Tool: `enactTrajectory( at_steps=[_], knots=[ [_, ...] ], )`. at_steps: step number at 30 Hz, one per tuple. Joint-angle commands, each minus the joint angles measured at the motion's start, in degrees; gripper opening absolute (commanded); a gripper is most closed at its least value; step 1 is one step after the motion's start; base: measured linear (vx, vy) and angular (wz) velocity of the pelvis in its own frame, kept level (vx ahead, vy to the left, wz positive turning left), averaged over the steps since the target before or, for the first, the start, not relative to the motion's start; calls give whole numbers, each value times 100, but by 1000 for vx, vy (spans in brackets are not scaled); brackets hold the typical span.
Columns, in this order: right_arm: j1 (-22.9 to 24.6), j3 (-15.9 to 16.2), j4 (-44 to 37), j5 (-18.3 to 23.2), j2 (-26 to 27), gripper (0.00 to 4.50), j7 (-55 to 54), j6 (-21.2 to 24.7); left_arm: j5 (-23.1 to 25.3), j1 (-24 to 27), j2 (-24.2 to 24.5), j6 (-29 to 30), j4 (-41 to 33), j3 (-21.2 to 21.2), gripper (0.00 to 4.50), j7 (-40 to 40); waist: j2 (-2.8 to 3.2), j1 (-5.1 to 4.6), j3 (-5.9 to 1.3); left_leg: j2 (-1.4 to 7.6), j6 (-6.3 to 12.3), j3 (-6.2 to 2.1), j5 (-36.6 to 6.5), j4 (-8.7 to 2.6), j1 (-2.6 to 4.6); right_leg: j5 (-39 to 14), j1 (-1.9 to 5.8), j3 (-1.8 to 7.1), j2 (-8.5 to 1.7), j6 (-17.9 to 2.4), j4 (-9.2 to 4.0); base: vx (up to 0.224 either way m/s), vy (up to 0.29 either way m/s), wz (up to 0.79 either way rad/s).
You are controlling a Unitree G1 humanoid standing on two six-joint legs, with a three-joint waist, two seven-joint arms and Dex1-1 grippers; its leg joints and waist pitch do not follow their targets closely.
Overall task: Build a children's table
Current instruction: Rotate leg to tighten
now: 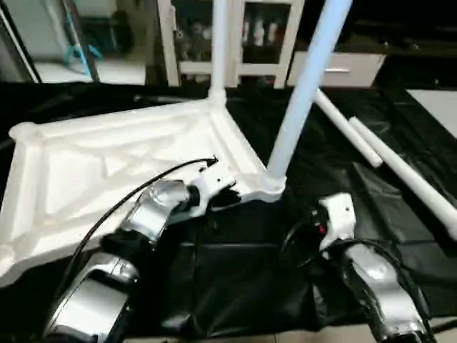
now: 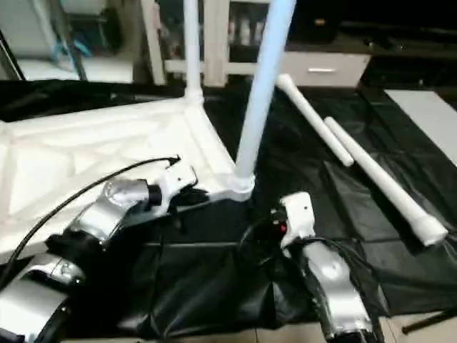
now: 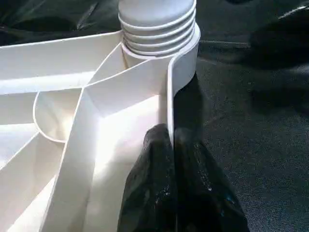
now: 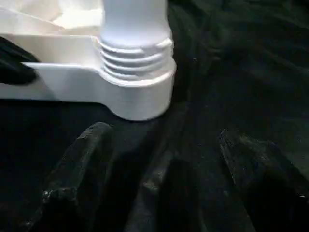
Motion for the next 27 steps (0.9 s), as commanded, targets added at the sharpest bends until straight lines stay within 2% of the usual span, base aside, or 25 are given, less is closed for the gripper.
enactTrajectory(
  at_steps=[1, 2, 3, 5, 6, 7, 9, 10, 12, 14, 15, 16, 18, 19, 20, 21, 22, 23, 24, 25, 26, 27],
  knots=[
    [33, -151, -300, 124, -55, 377, 43, 154, 65, 90, -112, 201, 390, 6, 0, 341, -49, 36, -223, 109, 232, 2, -1614, -394, -28, -1716, 223, 198, -249, -812, -483, 0, 0, 0],
    [45, -176, -356, 133, -64, 377, 14, 220, 57, 34, -167, 195, 450, 52, 0, 484, -52, 43, -228, 112, 219, -3, -1598, -393, -23, -1710, 223, 199, -253, -811, -484, 0, 0, 0],
    [55, -200, -410, 141, -73, 377, -13, 284, 49, -19, -220, 190, 507, 97, 0, 622, -1, 45, -222, 114, 193, -7, -1611, -398, -16, -1681, 214, 203, -245, -825, -482, 0, 0, 0],
    [72, -233, -533, 149, -69, 386, -108, 440, -62, -190, -405, 107, 694, 267, 44, 943, -44, 52, -236, 97, 161, -1, -1590, -378, -2, -1481, 224, 210, -225, -822, -468, 0, 0, 0],
    [78, -236, -609, 158, -61, 386, -154, 531, -176, -301, -533, 100, 803, 394, 44, 1090, -56, 41, -233, 90, 174, 4, -1547, -372, -10, -1394, 232, 220, -222, -857, -461, 0, 0, 0],
    [91, -227, -684, 163, -58, 386, -178, 608, -274, -391, -635, 143, 867, 488, 44, 1120, -53, 58, -245, 81, 201, -2, -1411, -357, -37, -1179, 266, 219, -233, -922, -432, 0, 0, 0],
    [96, -223, -719, 166, -54, 386, -184, 644, -332, -440, -689, 187, 895, 539, 69, 1110, -43, 62, -276, 80, 271, 0, -1132, -321, -35, -759, 270, 209, -231, -1030, -396, 0, 0, 0],
    [104, -205, -742, 161, -53, 386, -169, 662, -359, -492, -735, 199, 902, 577, 84, 1161, -55, 64, -283, 77, 298, 0, -1042, -308, -36, -596, 278, 207, -227, -1055, -378, 0, 0, 0],
    [142, -170, -804, 142, -32, 386, -143, 707, -538, -617, -895, 138, 811, 770, 86, 1323, -64, 79, -305, 67, 424, 3, -661, -258, -46, 102, 310, 197, -223, -1210, -297, 0, 0, 0],
    [140, -162, -782, 115, -30, 386, -145, 698, -669, -630, -962, 133, 710, 878, 99, 1337, -69, 93, -309, 67, 540, 12, -475, -231, -50, 434, 311, 194, -224, -1358, -261, 0, 0, 0],
    [142, -165, -790, 93, -25, 386, -156, 720, -746, -642, -1000, 117, 680, 944, 121, 1333, -82, 113, -320, 66, 595, 10, -382, -206, -63, 584, 324, 191, -230, -1426, -229, 0, 0, 0],
    [137, -163, -789, 83, -15, 386, -166, 743, -848, -664, -1045, -21, 650, 1084, 121, 1500, -111, 115, -316, 64, 639, 17, -354, -198, -71, 626, 318, 188, -221, -1437, -230, 0, 0, 0],
    [137, -163, -789, 83, -15, 386, -166, 743, -848, -664, -1045, -21, 650, 1084, 126, 1500, -94, 120, -297, 68, 682, 18, -478, -201, -71, 453, 312, 184, -229, -1427, -245, 0, 0, 0],
    [136, -161, -793, 78, -7, 386, -174, 761, -915, -681, -1075, -127, 634, 1182, 131, 1628, -93, 118, -279, 77, 635, 19, -686, -218, -57, 73, 299, 186, -233, -1364, -281, 0, 0, 0],
    [133, -144, -803, 71, -8, 386, -168, 773, -955, -678, -1035, -109, 555, 1205, 131, 1559, -91, 122, -282, 78, 609, 17, -743, -218, -52, -17, 301, 188, -237, -1351, -285, 0, 0, 0],
    [127, -112, -821, 58, -9, 386, -157, 794, -1029, -673, -961, -77, 411, 1249, 131, 1433, -140, 123, -281, 79, 601, 22, -780, -221, -52, -99, 303, 187, -238, -1325, -298, 0, 0, 0],
    [127, -112, -821, 58, -9, 386, -157, 794, -1029, -673, -961, -77, 411, 1249, 131, 1433, -105, 139, -278, 88, 548, 10, -816, -236, -51, -254, 301, 189, -251, -1295, -291, 0, 0, 0],
    [115, -73, -850, 82, 0, 386, -107, 823, -1047, -574, -684, 20, 2, 1127, 131, 909, -132, 143, -265, 100, 520, 1, -808, -249, -59, -328, 304, 189, -261, -1252, -293, 0, 0, 0],
    [115, -73, -850, 82, 0, 386, -107, 823, -1047, -574, -684, 20, 2, 1127, 131, 909, -103, 137, -279, 105, 488, 5, -737, -242, -48, -260, 286, 191, -247, -1237, -270, 0, 0, 0],
    [101, -19, -875, 88, -19, 386, -21, 823, -1027, -444, -352, 250, -430, 961, 131, 330, -111, 132, -268, 103, 471, 9, -695, -246, -33, -181, 279, 190, -243, -1243, -264, 0, 0, 0],
    [101, -19, -875, 88, -19, 386, -21, 823, -1027, -444, -352, 250, -430, 961, 131, 330, -100, 128, -276, 106, 472, 6, -650, -244, -40, -124, 283, 193, -240, -1256, -245, 0, 0, 0],
    [91, 25, -924, 161, -58, 386, 160, 818, -975, -236, 117, 530, -948, 678, 131, -421, -80, 126, -283, 118, 449, 7, -599, -241, -10, 17, 277, 191, -245, -1308, -226, 0, 0, 0]
  ],
)
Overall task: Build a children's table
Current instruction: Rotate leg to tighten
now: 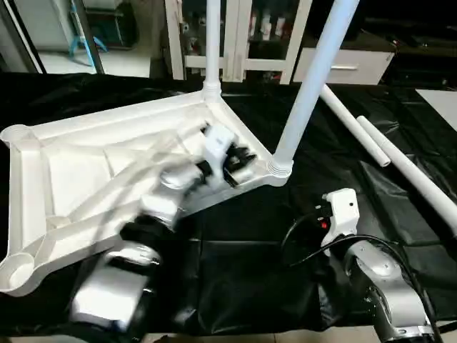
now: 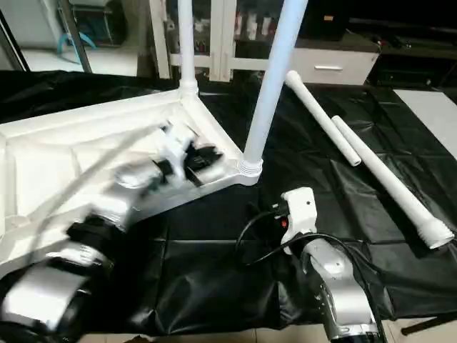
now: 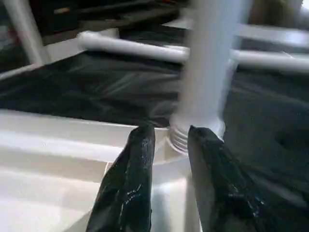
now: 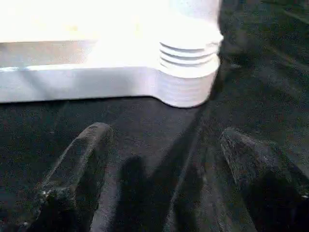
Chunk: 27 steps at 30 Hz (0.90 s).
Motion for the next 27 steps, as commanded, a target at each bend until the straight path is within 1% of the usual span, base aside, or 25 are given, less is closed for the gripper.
enactTrajectory(
  at_steps=[1, 2, 3, 4, 5, 6, 7, 8, 9, 10, 12, 13, 14, 15, 16, 17, 18, 19, 20, 21, 22, 24, 25, 26, 27],
  knots=[
    [-11, 41, -194, 82, -105, 386, 321, 9, 101, 429, 829, 548, -972, -602, 131, -1429, -6, 32, -344, 112, 406, 4, -521, -336, 47, 76, 355, 163, -236, -1298, -239, 0, 0, 0],
    [-23, 34, -209, 110, -117, 386, 358, 12, 128, 512, 1019, 679, -1147, -686, 131, -1622, 12, 12, -335, 115, 393, 3, -482, -348, 48, 116, 348, 164, -226, -1295, -226, 0, 0, 0],
    [-40, 23, -232, 150, -136, 386, 414, 18, 167, 632, 1297, 869, -1404, -809, 131, -1904, 13, -10, -341, 100, 377, 28, -480, -333, 70, 144, 327, 165, -196, -1303, -223, 0, 0, 0],
    [-40, 23, -232, 150, -136, 386, 414, 18, 167, 632, 1297, 869, -1404, -809, 131, -1904, 37, -38, -348, 104, 347, 25, -412, -334, 81, 267, 320, 167, -184, -1333, -201, 0, 0, 0],
    [-65, 3, -245, 183, -150, 386, 449, 15, 223, 776, 1636, 1052, -1697, -947, 131, -2215, 34, -27, -348, 101, 282, 33, -436, -330, 102, 301, 323, 162, -187, -1359, -201, 0, 0, 0],
    [-97, -12, -217, 187, -149, 386, 444, 8, 218, 880, 1899, 1250, -1908, -1036, 131, -2413, 33, -8, -339, 114, 255, 47, -511, -339, 128, 204, 298, 170, -199, -1389, -200, 0, 0, 0],
    [-106, -11, -207, 182, -150, 386, 443, 10, 221, 918, 1985, 1286, -1977, -1068, 131, -2485, 43, -8, -329, 109, 234, 44, -550, -351, 115, 117, 300, 170, -196, -1382, -210, 0, 0, 0],
    [-116, -9, -196, 177, -151, 386, 441, 11, 225, 958, 2076, 1324, -2049, -1101, 131, -2561, 54, 11, -324, 115, 154, 50, -689, -360, 136, -32, 286, 169, -198, -1363, -222, 0, 0, 0],
    [-128, 7, -177, 166, -162, 386, 464, 0, 182, 1026, 2214, 1484, -2177, -1190, 131, -2742, 28, 26, -307, 113, 83, 57, -829, -376, 135, -209, 286, 172, -198, -1332, -240, 0, 0, 0],
    [-128, 7, -177, 166, -162, 386, 464, 0, 182, 1026, 2214, 1484, -2177, -1190, 131, -2742, 38, 42, -310, 116, 43, 51, -890, -382, 140, -289, 287, 175, -209, -1313, -237, 0, 0, 0],
    [-136, 19, -162, 146, -188, 386, 557, 0, 261, 1167, 2458, 1719, -2501, -1422, 131, -3012, 49, 48, -290, 110, -61, 50, -1065, -400, 123, -509, 286, 190, -213, -1223, -254, 0, 0, 0],
    [-125, 6, -180, 167, -225, 386, 642, 5, 370, 1160, 2398, 1711, -2472, -1506, 131, -2915, 60, 42, -304, 107, -92, 40, -1069, -399, 113, -504, 306, 194, -218, -1190, -247, 0, 0, 0],
    [-125, 6, -180, 167, -225, 386, 642, 5, 370, 1160, 2398, 1711, -2472, -1506, 131, -2915, 53, 45, -301, 103, -99, 49, -1073, -392, 122, -497, 297, 195, -211, -1173, -259, 0, 0, 0],
    [-105, -10, -207, 198, -281, 386, 732, 3, 506, 1122, 2256, 1697, -2387, -1579, 131, -2749, 43, 41, -308, 98, -98, 47, -1047, -387, 112, -461, 306, 197, -211, -1164, -252, 0, 0, 0],
    [-105, -10, -207, 198, -281, 386, 732, 3, 506, 1122, 2256, 1697, -2387, -1579, 131, -2749, 41, 50, -308, 96, -100, 49, -1038, -379, 113, -453, 306, 198, -213, -1164, -254, 0, 0, 0],
    [-85, -12, -229, 205, -318, 386, 764, 4, 507, 1070, 2087, 1715, -2296, -1616, 131, -2640, 35, 51, -315, 94, -101, 45, -1001, -372, 98, -411, 319, 200, -219, -1175, -244, 0, 0, 0],
    [-80, -15, -235, 205, -327, 386, 765, 5, 513, 1045, 2015, 1711, -2251, -1631, 131, -2587, 49, 60, -316, 91, -103, 44, -998, -366, 98, -403, 317, 199, -217, -1181, -246, 0, 0, 0],
    [-73, -23, -239, 203, -335, 386, 774, 7, 559, 967, 1836, 1654, -2085, -1643, 131, -2373, 31, 52, -315, 83, -96, 43, -995, -361, 82, -408, 323, 198, -213, -1181, -246, 0, 0, 0],
    [-67, -24, -240, 198, -338, 386, 778, 5, 591, 909, 1704, 1590, -1942, -1632, 131, -2207, 28, 60, -323, 86, -97, 38, -1004, -355, 83, -415, 329, 196, -221, -1180, -247, 0, 0, 0],
    [-58, -29, -246, 178, -333, 386, 784, 0, 707, 742, 1412, 1514, -1583, -1592, 131, -1657, 44, 64, -328, 79, -81, 32, -1042, -346, 80, -494, 330, 197, -224, -1159, -253, 0, 0, 0],
    [-57, -30, -247, 174, -331, 386, 785, 1, 734, 711, 1364, 1512, -1521, -1583, 131, -1554, 25, 48, -321, 69, -74, 40, -1078, -340, 65, -513, 328, 197, -205, -1144, -269, 0, 0, 0],
    [-43, -31, -260, 159, -323, 386, 785, -1, 800, 554, 1097, 1424, -1196, -1494, 131, -1058, 12, 66, -333, 73, -61, 19, -1099, -334, 64, -606, 348, 193, -230, -1100, -275, 0, 0, 0],
    [-32, -31, -261, 146, -316, 386, 781, -5, 847, 377, 808, 1351, -831, -1349, 131, -503, 13, 64, -331, 60, -40, 23, -1104, -325, 58, -654, 339, 189, -210, -1074, -295, 0, 0, 0],
    [-26, -32, -261, 143, -311, 386, 778, -6, 885, 292, 692, 1332, -660, -1293, 131, -228, 30, 70, -342, 70, -46, 15, -1110, -320, 73, -618, 340, 187, -219, -1090, -288, 0, 0, 0],
    [-9, -27, -266, 133, -303, 386, 770, -11, 1036, 59, 434, 1231, -191, -1182, 131, 583, 17, 80, -348, 57, 11, 11, -1046, -292, 54, -414, 345, 184, -201, -1133, -282, 0, 0, 0]
  ],
)
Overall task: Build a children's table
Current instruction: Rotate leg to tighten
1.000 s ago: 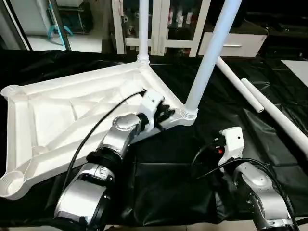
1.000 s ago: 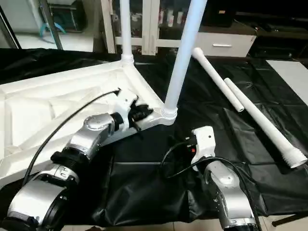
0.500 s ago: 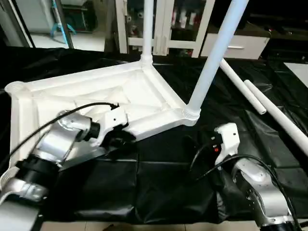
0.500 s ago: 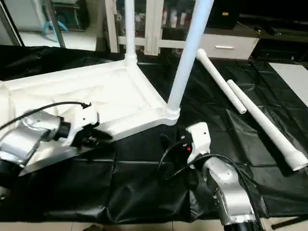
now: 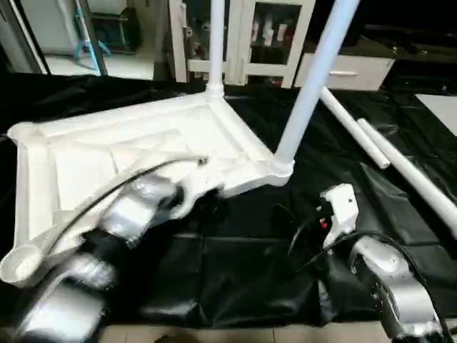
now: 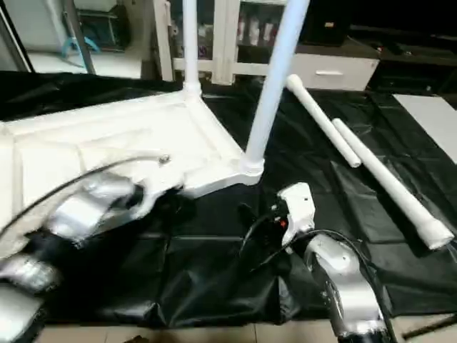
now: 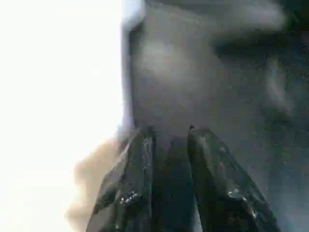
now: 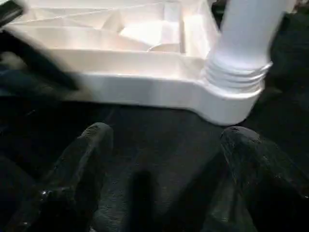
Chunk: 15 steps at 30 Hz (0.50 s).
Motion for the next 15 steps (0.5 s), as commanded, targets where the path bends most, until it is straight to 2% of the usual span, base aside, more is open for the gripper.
enactTrajectory(
  at_steps=[1, 2, 3, 4, 5, 6, 8, 9, 11, 14, 15],
  knots=[
    [12, -23, -133, 2, -32, 386, 19, -4, 212, -240, -94, -122, 400, 230, 131, 937, 28, 16, -371, 58, 83, 10, -1058, -364, 47, -380, 333, 172, -208, -1128, -364, 0, 0, 0],
    [21, -22, -139, 0, -28, 386, 16, -5, 271, -358, -222, -196, 631, 293, 131, 1364, 28, 18, -367, 45, 125, -3, -1006, -364, 6, -363, 357, 166, -201, -1095, -364, 0, 0, 0],
    [21, -24, -135, -3, -27, 386, 16, -6, 273, -450, -325, -244, 801, 373, 131, 1680, 11, 17, -370, 47, 125, -9, -1010, -369, 12, -406, 364, 162, -213, -1078, -368, 0, 0, 0],
    [22, -25, -132, -8, -27, 386, 14, -9, 275, -502, -381, -275, 897, 416, 131, 1860, 12, -6, -369, 35, 121, -21, -1006, -377, -19, -518, 383, 147, -204, -1031, -375, 0, 0, 0],
    [26, -26, -127, -16, -26, 386, 9, -16, 277, -574, -455, -321, 1026, 472, 131, 2102, 15, 0, -374, 41, 118, -23, -1032, -372, 1, -577, 369, 147, -215, -1022, -385, 0, 0, 0],
    [42, -24, -112, -34, -23, 386, -1, -30, 260, -782, -681, -594, 1425, 624, 131, 2793, 23, -26, -365, 28, 151, -17, -1167, -357, 3, -690, 348, 148, -187, -1018, -419, 0, 0, 0],
    [59, -13, -117, -54, -14, 386, -10, -38, 346, -938, -805, -903, 1786, 645, 131, 3236, 6, -9, -362, 41, 172, -28, -1196, -370, 6, -772, 351, 143, -207, -1011, -428, 0, 0, 0],
    [62, -12, -119, -55, -12, 386, -11, -38, 380, -959, -814, -960, 1836, 628, 131, 3310, 24, 3, -366, 36, 184, -32, -1196, -367, 11, -792, 343, 141, -199, -990, -435, 0, 0, 0],
    [77, -3, -143, -65, 11, 386, -32, -36, 399, -1084, -932, -1372, 2094, 746, 131, 3937, 15, 12, -378, 36, 211, -33, -1113, -350, 4, -596, 347, 143, -188, -981, -416, 0, 0, 0],
    [121, 22, -226, -65, 41, 386, -53, -17, 139, -1245, -1064, -2025, 2035, 1177, 131, 4476, -19, 36, -396, 39, 315, -36, -862, -326, -5, -132, 373, 134, -200, -1118, -364, 0, 0, 0],
    [135, 29, -252, -61, 44, 386, -51, -12, 20, -1266, -1070, -2054, 1952, 1310, 131, 4406, 7, 53, -399, 40, 336, -31, -826, -320, 4, -89, 365, 134, -213, -1178, -354, 0, 0, 0]
  ],
)
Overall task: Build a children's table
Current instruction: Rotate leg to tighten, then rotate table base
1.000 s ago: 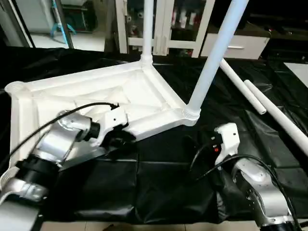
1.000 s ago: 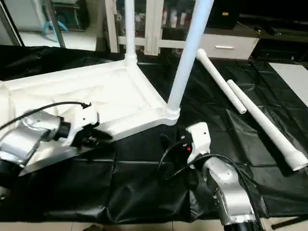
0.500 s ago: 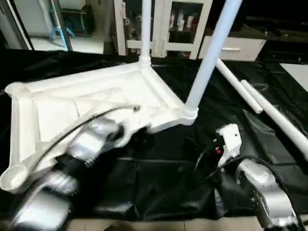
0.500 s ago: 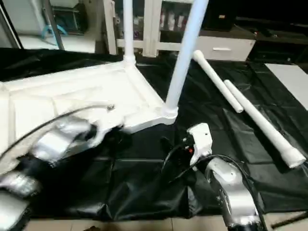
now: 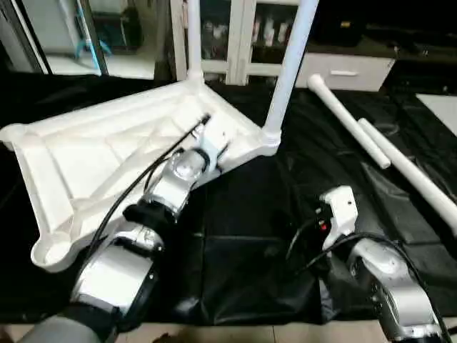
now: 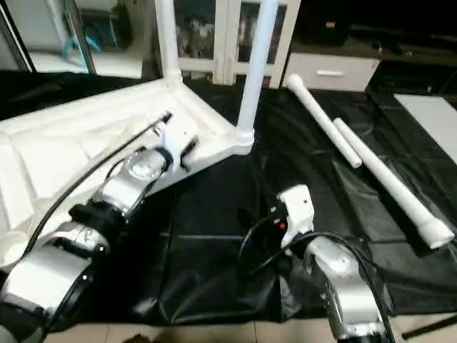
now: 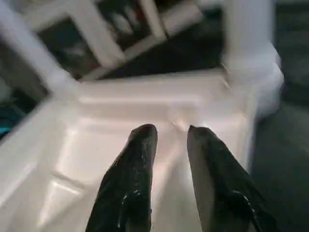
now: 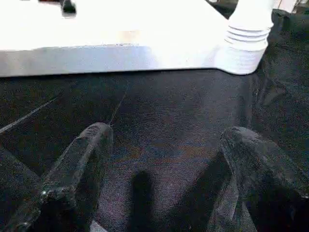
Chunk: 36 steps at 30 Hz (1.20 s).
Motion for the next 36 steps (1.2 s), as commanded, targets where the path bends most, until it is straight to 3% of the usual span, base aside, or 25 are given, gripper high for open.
enactTrajectory(
  at_steps=[1, 2, 5, 6, 8, 10, 11, 12, 13, 14, 16, 20, 23, 24, 25, 26, 30, 34, 36],
  knots=[
    [49, 21, -148, -10, 3, 386, -22, -4, -258, -189, -30, -212, -169, 310, 131, 36, 0, 34, -392, 47, 331, -2, -871, -356, 35, -165, 358, 140, -207, -1217, -344, 0, 0, 0],
    [57, 23, -163, -6, 3, 386, -15, -6, -331, -187, 75, -131, -284, 371, 131, -199, 43, 37, -389, 48, 317, -7, -922, -363, 39, -223, 354, 138, -207, -1218, -348, 0, 0, 0],
    [58, 9, -199, 14, -10, 386, 10, -16, -455, -182, 618, 94, -433, 454, 131, -883, 45, 9, -365, 43, 213, -7, -1147, -398, 36, -636, 347, 141, -208, -1131, -380, 0, 0, 0],
    [63, 9, -217, 18, -10, 386, 12, -17, -465, -174, 758, 136, -442, 463, 160, -996, 65, -13, -356, 44, 147, -14, -1257, -413, 42, -766, 340, 144, -205, -1077, -388, 0, 0, 0],
    [61, 15, -344, 110, -44, 386, 159, 0, -332, -129, 1480, 374, -285, 575, 166, -1017, 83, -41, -359, 40, 84, -24, -1345, -417, 51, -805, 335, 144, -197, -1019, -375, 0, 0, 0],
    [43, 36, -484, 213, -69, 386, 304, 65, -144, -34, 2140, 551, -188, 649, 169, -1010, 107, -111, -367, 35, 23, -63, -1253, -437, 13, -730, 374, 138, -185, -886, -333, 0, 0, 0],
    [31, 76, -551, 247, -102, 386, 407, 91, -31, 25, 2451, 635, -135, 678, 180, -971, 131, -127, -367, 47, -16, -68, -1224, -435, 36, -725, 351, 132, -185, -864, -334, 0, 0, 0],
    [27, 91, -575, 258, -115, 386, 444, 99, 9, 48, 2563, 670, -120, 689, 196, -957, 151, -133, -364, 61, -27, -48, -1243, -423, 80, -662, 308, 145, -181, -908, -343, 0, 0, 0],
    [7, 170, -661, 310, -172, 386, 613, 144, 102, 128, 2931, 758, -33, 741, 207, -872, 130, -124, -361, 68, -24, -36, -1229, -409, 109, -469, 286, 145, -165, -1036, -320, 0, 0, 0],
    [-4, 215, -705, 340, -202, 386, 705, 170, 136, 170, 3111, 796, 14, 770, 207, -826, 174, -97, -363, 76, -38, -33, -1205, -414, 111, -359, 285, 148, -169, -1086, -299, 0, 0, 0],
    [-114, 414, -1017, 651, -304, 386, 1166, 444, 190, 466, 3737, 943, 159, 800, 224, -983, 181, -68, -349, 85, -76, -34, -1314, -437, 110, -389, 283, 154, -173, -1087, -287, 0, 0, 0],
    [-224, 598, -1378, 1035, -469, 386, 1682, 833, 150, 710, 4192, 1175, 283, 803, 255, -1233, 186, -2, -314, 115, -212, -28, -1736, -479, 164, -766, 216, 172, -195, -1078, -328, 0, 0, 0],
    [-317, 772, -1464, 1060, -669, 386, 2037, 939, 299, 893, 4547, 1385, 455, 788, 280, -1322, 175, 32, -294, 119, -296, -48, -2093, -507, 166, -1218, 202, 188, -223, -957, -361, 0, 0, 0],
    [-346, 823, -1461, 1032, -731, 386, 2134, 944, 359, 941, 4662, 1428, 539, 785, 290, -1294, 165, 32, -293, 107, -310, -69, -2116, -521, 136, -1380, 229, 190, -237, -864, -362, 0, 0, 0],
    [-372, 840, -1431, 1007, -753, 386, 2178, 943, 452, 1020, 4781, 1520, 623, 711, 290, -1354, 176, 39, -301, 114, -318, -71, -2113, -523, 149, -1410, 218, 195, -247, -843, -371, 0, 0, 0],
    [-383, 843, -1415, 999, -758, 386, 2193, 947, 505, 1072, 4852, 1577, 674, 660, 307, -1398, 143, 29, -295, 119, -322, -67, -2110, -521, 158, -1411, 193, 198, -247, -837, -379, 0, 0, 0],
    [-386, 878, -1420, 1007, -820, 386, 2245, 1002, 359, 1510, 4853, 1860, 450, 520, 340, -2270, 132, 50, -300, 134, -349, -56, -2005, -528, 168, -1214, 169, 208, -250, -952, -363, 0, 0, 0],
    [-380, 903, -1411, 1018, -882, 386, 2280, 1023, 143, 1813, 4758, 2089, 25, 394, 374, -3179, 142, 130, -299, 144, -410, -37, -2007, -537, 182, -1059, 169, 209, -261, -1073, -349, 0, 0, 0],
    [-388, 889, -1399, 1008, -926, 386, 2331, 1019, 0, 1994, 4714, 2324, -445, 310, 377, -3628, 116, 148, -276, 131, -395, -49, -2247, -555, 183, -1470, 180, 215, -282, -993, -379, 0, 0, 0]
  ],
)
